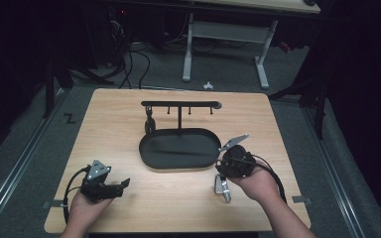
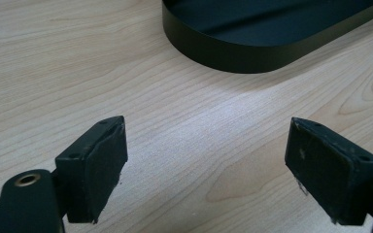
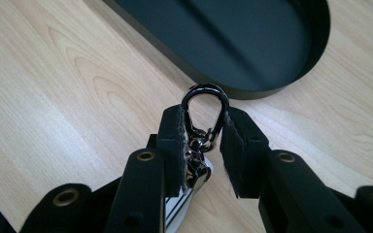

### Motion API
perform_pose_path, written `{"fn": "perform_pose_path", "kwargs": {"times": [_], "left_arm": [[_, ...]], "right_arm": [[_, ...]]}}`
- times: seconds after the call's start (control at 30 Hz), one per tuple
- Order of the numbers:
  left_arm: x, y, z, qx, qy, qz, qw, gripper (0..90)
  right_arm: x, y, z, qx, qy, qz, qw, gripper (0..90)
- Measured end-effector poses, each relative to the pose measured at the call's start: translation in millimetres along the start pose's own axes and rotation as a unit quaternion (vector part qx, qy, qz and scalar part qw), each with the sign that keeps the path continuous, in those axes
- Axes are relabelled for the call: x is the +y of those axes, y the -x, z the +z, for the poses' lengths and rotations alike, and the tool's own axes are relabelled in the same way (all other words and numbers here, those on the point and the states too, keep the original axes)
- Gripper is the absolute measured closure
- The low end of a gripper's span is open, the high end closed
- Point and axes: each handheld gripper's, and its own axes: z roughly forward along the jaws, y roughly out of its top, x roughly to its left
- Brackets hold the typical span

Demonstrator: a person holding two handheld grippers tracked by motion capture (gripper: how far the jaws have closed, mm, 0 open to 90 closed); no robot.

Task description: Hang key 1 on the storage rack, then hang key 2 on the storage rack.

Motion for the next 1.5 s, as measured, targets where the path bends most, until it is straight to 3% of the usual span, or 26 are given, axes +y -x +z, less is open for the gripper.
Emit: {"fn": "perform_pose_path", "kwargs": {"times": [0.2, 0.47, 0.8, 1.07, 1.23, 1.33, 1.5], "left_arm": [[-0.2, -0.4, 0.0, 0.002, -0.002, 0.001, 1.0, 16.1], [-0.3, -0.7, -0.2, -0.001, -0.002, -0.001, 1.0, 16.1], [-0.2, -0.4, 0.2, 0.0, -0.003, 0.001, 1.0, 16.1], [0.4, -2.1, 1.3, -0.007, 0.002, -0.001, 1.0, 16.1], [2.2, -2.8, 4.1, -0.004, -0.001, 0.009, 1.0, 16.1], [3.0, -2.0, 4.5, -0.006, 0.0, 0.009, 0.9999, 16.1], [3.0, 1.5, 5.5, -0.01, -0.005, 0.015, 0.9998, 16.1]], "right_arm": [[2.4, 4.0, -3.8, -0.003, 0.021, 0.006, 0.9998, 70.6], [12.8, 10.7, -17.7, -0.026, 0.057, 0.015, 0.9979, 70.6], [17.1, 17.1, -25.8, -0.047, 0.079, 0.029, 0.9953, 70.6], [21.9, 22.1, -33.1, -0.067, 0.101, 0.04, 0.9918, 70.6], [26.3, 25.2, -38.3, -0.088, 0.125, 0.049, 0.987, 70.6], [29.9, 26.6, -39.8, -0.099, 0.127, 0.048, 0.9858, 70.6], [37.0, 33.8, -41.6, -0.098, 0.128, 0.062, 0.9849, 70.6]]}}
